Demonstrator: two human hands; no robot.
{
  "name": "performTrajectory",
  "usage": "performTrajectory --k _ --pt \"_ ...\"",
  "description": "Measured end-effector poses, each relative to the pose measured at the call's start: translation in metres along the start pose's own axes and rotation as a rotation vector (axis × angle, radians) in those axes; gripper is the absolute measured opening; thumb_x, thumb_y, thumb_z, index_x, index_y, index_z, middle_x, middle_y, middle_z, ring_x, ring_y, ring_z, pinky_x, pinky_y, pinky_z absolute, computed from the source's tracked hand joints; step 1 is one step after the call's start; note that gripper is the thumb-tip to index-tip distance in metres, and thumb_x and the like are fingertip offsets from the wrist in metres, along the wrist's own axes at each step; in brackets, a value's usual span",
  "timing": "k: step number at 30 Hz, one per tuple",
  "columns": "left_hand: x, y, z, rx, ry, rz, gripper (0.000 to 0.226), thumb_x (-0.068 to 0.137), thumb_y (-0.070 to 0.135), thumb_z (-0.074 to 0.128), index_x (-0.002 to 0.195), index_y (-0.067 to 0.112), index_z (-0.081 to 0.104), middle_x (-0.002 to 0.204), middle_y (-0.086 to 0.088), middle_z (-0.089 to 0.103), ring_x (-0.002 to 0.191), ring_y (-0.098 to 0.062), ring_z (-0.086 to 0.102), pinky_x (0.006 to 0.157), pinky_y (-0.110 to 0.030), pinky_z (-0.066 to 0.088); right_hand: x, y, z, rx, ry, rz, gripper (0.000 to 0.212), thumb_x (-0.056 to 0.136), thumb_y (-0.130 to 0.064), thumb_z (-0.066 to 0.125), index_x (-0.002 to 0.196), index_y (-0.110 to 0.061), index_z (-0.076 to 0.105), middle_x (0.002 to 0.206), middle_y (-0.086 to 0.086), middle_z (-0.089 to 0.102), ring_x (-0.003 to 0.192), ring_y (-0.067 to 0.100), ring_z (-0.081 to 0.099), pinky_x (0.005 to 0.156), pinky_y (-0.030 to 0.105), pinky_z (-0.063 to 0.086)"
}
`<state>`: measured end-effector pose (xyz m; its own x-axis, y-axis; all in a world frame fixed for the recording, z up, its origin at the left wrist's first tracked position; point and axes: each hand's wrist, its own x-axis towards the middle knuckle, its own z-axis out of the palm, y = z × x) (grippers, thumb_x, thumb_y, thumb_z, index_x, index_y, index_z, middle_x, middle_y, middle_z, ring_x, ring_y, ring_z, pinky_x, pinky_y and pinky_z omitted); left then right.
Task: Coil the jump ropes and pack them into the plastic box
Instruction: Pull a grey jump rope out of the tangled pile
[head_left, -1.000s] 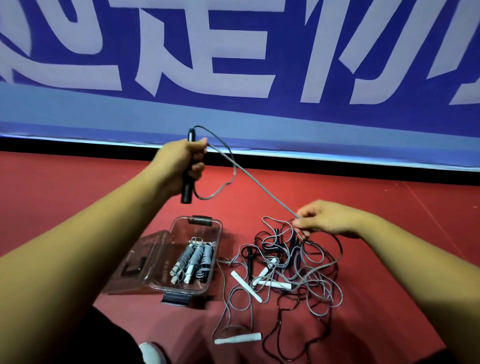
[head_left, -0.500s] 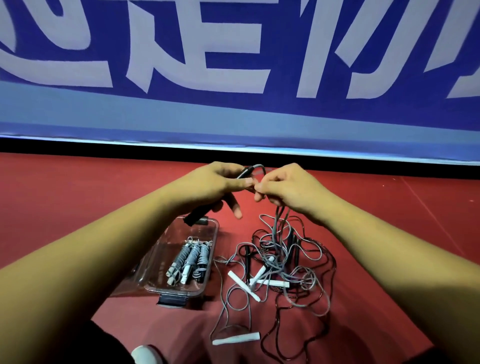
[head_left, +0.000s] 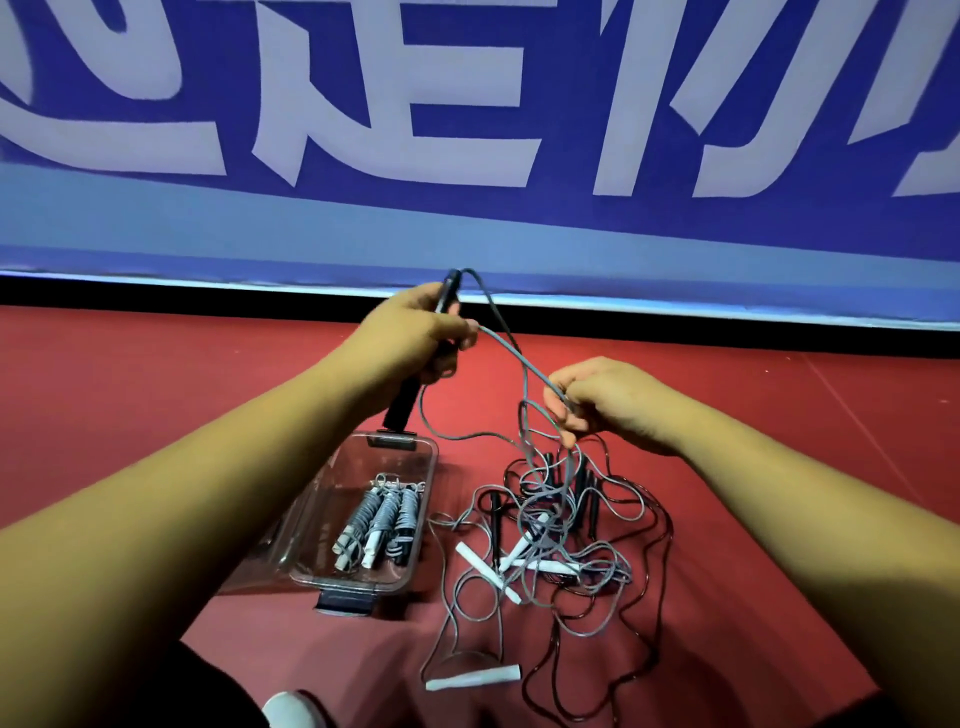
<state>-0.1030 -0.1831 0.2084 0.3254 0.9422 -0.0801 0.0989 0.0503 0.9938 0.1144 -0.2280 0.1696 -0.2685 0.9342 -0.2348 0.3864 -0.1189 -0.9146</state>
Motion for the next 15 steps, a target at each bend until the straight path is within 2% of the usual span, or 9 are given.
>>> performTrajectory --k 4,7,8,9,10,11,12,13,15 --pt "0.009 -0.003 -0.025 -0.029 0.192 0.005 0.036 0.087 -0.008 0.056 0.068 0.018 0.038 0.059 -0.007 0.052 0.041 -0.013 0.033 0.041 -0.018 0.020 0.006 0.013 -0.001 0.033 0.058 0.117 0.020 0.074 0.002 0.037 0.063 -0.005 0.052 0.053 0.013 0.044 0.055 0.028 0.056 0.057 0.028 0.049" --pt "0.017 -0.004 -0.049 -0.094 0.373 0.000 0.035 0.087 -0.007 0.056 0.069 0.017 0.038 0.056 -0.006 0.053 0.041 -0.014 0.035 0.039 -0.016 0.022 0.006 0.028 0.000 -0.168 -0.018 0.211 0.027 0.086 0.005 0.039 0.067 -0.003 0.057 0.062 0.017 0.054 0.062 0.029 0.061 0.068 0.036 0.050" --pt "0.018 -0.005 -0.057 -0.043 0.405 -0.021 0.033 0.087 -0.005 0.058 0.070 0.017 0.040 0.052 -0.005 0.056 0.040 -0.014 0.036 0.038 -0.016 0.023 0.003 0.032 -0.001 -0.238 -0.055 0.217 0.028 0.088 0.005 0.039 0.069 -0.003 0.060 0.064 0.016 0.057 0.065 0.029 0.062 0.072 0.040 0.051" --pt "0.019 -0.008 -0.066 0.133 0.405 -0.066 0.028 0.086 -0.003 0.062 0.072 0.016 0.047 0.049 -0.004 0.058 0.036 -0.015 0.039 0.036 -0.015 0.026 0.000 0.035 -0.003 -0.282 -0.073 0.214 0.028 0.089 0.005 0.040 0.073 -0.003 0.062 0.064 0.014 0.059 0.066 0.028 0.063 0.075 0.044 0.052" --pt "0.016 -0.011 -0.073 0.433 0.354 -0.146 0.016 0.085 0.000 0.066 0.081 0.013 0.057 0.049 -0.005 0.059 0.032 -0.014 0.042 0.034 -0.015 0.028 -0.002 0.035 -0.006 -0.302 -0.063 0.199 0.027 0.090 0.004 0.041 0.079 -0.003 0.064 0.063 0.011 0.059 0.066 0.027 0.064 0.076 0.045 0.053" --pt "0.013 -0.014 -0.077 0.738 0.267 -0.245 0.015 0.085 0.003 0.067 0.096 0.012 0.065 0.052 -0.007 0.061 0.030 -0.012 0.046 0.033 -0.016 0.031 -0.003 0.033 -0.008 -0.310 -0.030 0.175 0.025 0.093 0.003 0.043 0.084 -0.003 0.066 0.061 0.009 0.058 0.064 0.024 0.064 0.075 0.043 0.054" --pt "0.011 -0.019 -0.078 0.965 0.166 -0.328 0.025 0.085 0.006 0.069 0.109 0.013 0.067 0.054 -0.008 0.061 0.032 -0.012 0.051 0.034 -0.018 0.034 -0.003 0.029 -0.009 -0.313 0.009 0.145 0.023 0.095 0.000 0.045 0.088 -0.003 0.067 0.060 0.007 0.056 0.060 0.022 0.062 0.070 0.039 0.054" --pt "0.008 -0.020 -0.075 1.070 0.085 -0.367 0.025 0.085 0.009 0.071 0.109 0.008 0.068 0.056 -0.008 0.061 0.034 -0.013 0.053 0.036 -0.019 0.036 -0.003 0.024 -0.009 -0.315 0.044 0.110 0.021 0.096 -0.003 0.048 0.090 -0.004 0.069 0.059 0.005 0.054 0.056 0.019 0.059 0.065 0.034 0.051" --pt "0.005 -0.018 -0.059 0.970 0.039 -0.317 0.017 0.085 0.015 0.073 0.092 0.001 0.069 0.056 -0.008 0.061 0.036 -0.014 0.049 0.038 -0.018 0.036 -0.002 0.011 -0.004 -0.328 0.083 0.037 0.020 0.098 -0.011 0.052 0.092 -0.007 0.071 0.057 0.003 0.050 0.050 0.014 0.053 0.055 0.025 0.046"
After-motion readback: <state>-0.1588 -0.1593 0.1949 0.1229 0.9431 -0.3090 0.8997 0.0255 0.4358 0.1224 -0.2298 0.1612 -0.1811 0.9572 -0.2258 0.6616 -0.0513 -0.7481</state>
